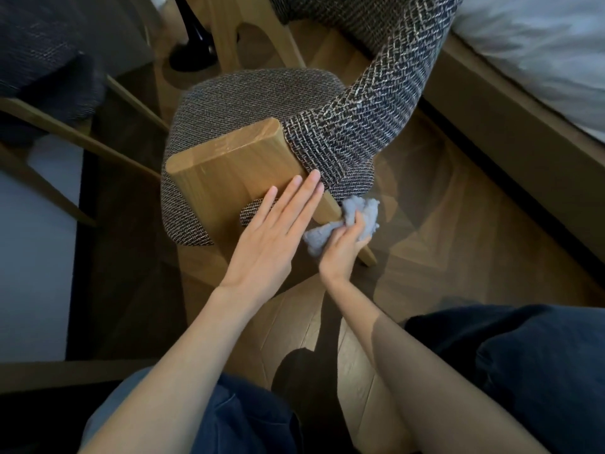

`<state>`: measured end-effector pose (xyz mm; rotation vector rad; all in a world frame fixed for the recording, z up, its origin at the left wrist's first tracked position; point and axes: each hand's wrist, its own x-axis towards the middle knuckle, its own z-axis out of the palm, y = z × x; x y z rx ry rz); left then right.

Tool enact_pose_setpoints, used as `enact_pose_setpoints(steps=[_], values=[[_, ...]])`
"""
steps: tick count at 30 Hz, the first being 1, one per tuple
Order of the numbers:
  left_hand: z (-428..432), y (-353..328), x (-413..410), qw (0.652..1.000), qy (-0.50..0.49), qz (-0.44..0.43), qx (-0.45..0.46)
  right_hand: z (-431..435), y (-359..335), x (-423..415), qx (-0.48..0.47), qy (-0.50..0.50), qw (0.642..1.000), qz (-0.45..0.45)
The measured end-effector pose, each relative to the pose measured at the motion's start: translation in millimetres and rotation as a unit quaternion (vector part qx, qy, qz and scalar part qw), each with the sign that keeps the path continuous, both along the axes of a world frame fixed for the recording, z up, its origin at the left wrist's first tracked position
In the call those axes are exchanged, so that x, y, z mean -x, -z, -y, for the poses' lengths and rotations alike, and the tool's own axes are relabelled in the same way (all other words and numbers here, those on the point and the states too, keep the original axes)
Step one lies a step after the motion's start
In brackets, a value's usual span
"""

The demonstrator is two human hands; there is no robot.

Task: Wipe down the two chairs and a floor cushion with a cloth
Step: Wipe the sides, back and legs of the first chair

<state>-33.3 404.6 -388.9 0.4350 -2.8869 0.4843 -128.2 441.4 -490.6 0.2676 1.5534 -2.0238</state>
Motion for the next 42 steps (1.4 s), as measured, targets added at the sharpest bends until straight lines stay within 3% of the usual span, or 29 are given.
enact_pose_setpoints(steps=[3, 8, 15, 22, 26, 30, 37, 42], values=[[1.5, 4.6, -2.9, 0.999, 0.01, 0.031, -0.001, 3.8, 6.7, 0.5, -0.124, -0.039, 0.984, -0.122], [7.3, 14.3, -9.0, 0.995, 0.004, 0.089, 0.036, 9.1, -14.1, -22.4, -0.048, 0.0, 0.954, -0.295], [10.5, 14.5, -7.0, 0.993, 0.0, 0.11, 0.039, 7.8, 40.5, -4.2, -0.108, -0.002, 0.974, -0.197], [10.9, 24.7, 3.6, 0.99, -0.005, 0.132, 0.054, -4.4, 126.0, 42.4, -0.164, -0.077, 0.979, -0.094], [13.1, 29.0, 3.9, 0.991, 0.005, 0.123, 0.057, -8.0, 158.9, 68.2, -0.23, -0.147, 0.961, -0.049], [13.9, 30.5, 3.6, 0.991, 0.008, 0.115, 0.062, -3.9, 162.2, 75.2, -0.248, -0.152, 0.956, 0.03], [9.5, 27.4, 8.1, 0.992, 0.004, 0.119, 0.052, 7.8, 91.7, 35.2, -0.201, -0.063, 0.973, -0.091], [1.4, 15.6, 4.6, 0.993, 0.021, 0.12, -0.005, -0.8, 22.4, 19.7, -0.137, -0.088, 0.969, -0.185]])
